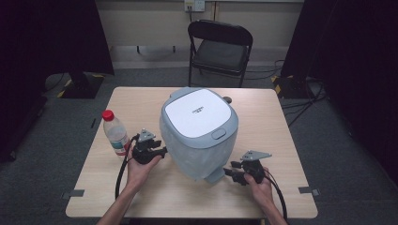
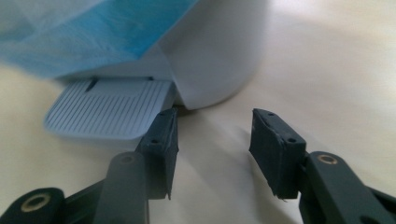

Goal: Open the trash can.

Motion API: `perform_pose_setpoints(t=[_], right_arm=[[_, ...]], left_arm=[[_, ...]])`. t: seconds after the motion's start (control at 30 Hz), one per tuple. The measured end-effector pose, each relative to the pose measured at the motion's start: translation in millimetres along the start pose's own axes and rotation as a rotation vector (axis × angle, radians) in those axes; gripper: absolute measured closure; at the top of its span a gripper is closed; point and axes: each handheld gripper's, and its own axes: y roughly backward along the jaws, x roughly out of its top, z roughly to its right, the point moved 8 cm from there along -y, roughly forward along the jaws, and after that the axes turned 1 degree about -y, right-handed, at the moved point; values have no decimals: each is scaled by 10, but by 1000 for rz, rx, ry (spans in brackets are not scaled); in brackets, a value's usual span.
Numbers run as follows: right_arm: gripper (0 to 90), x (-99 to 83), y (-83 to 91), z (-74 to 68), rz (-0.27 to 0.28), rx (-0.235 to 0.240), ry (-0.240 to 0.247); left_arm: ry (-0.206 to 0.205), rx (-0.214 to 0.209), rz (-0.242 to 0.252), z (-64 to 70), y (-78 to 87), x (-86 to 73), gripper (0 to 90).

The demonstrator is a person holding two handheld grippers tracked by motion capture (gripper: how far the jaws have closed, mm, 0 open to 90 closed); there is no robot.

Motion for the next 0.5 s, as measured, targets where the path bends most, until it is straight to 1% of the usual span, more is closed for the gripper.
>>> perform_pose_setpoints(t=[0.03,0.07,0.1,0.13,0.17,0.2,0.23,0.27,0.3,0.33,0.37,0.4,0.43,0.47,0.5], right_arm=[[496,-26,-21,-141,-9,34,16],[496,-26,-21,-141,-9,34,16],[476,-33,-23,-180,-15,49,20],[428,-42,-22,-213,-26,66,29],[413,-41,11,-176,-32,69,18],[413,-41,11,-176,-32,69,18],[414,-43,28,-129,-38,49,8],[410,-45,81,49,-37,-13,-43],[400,-32,95,115,-31,-38,-50],[400,-32,95,115,-31,-38,-50],[369,73,132,279,10,-110,-64],[369,73,132,279,10,-110,-64],[349,191,148,404,44,-159,-71],[345,236,147,444,55,-164,-77],[345,236,147,444,55,-164,-77]], left_arm=[[10,-8,0,-23,-5,-2,510],[10,-8,0,-23,-5,-2,506],[15,-11,-4,-31,-3,-7,506],[18,-14,-6,-29,3,-11,497],[17,-21,-9,-14,20,-19,494],[17,-21,-9,-14,20,-19,495],[24,-23,-10,1,35,-24,495],[9,-20,-8,22,55,-23,519],[1,-14,-6,31,53,-15,530],[1,-14,-6,31,53,-15,536],[9,-16,-2,18,39,-5,540],[9,-16,-2,18,39,-5,540],[23,-18,-2,7,26,-5,541],[18,-15,6,-4,-6,7,542],[18,-15,6,-4,-6,7,541]])
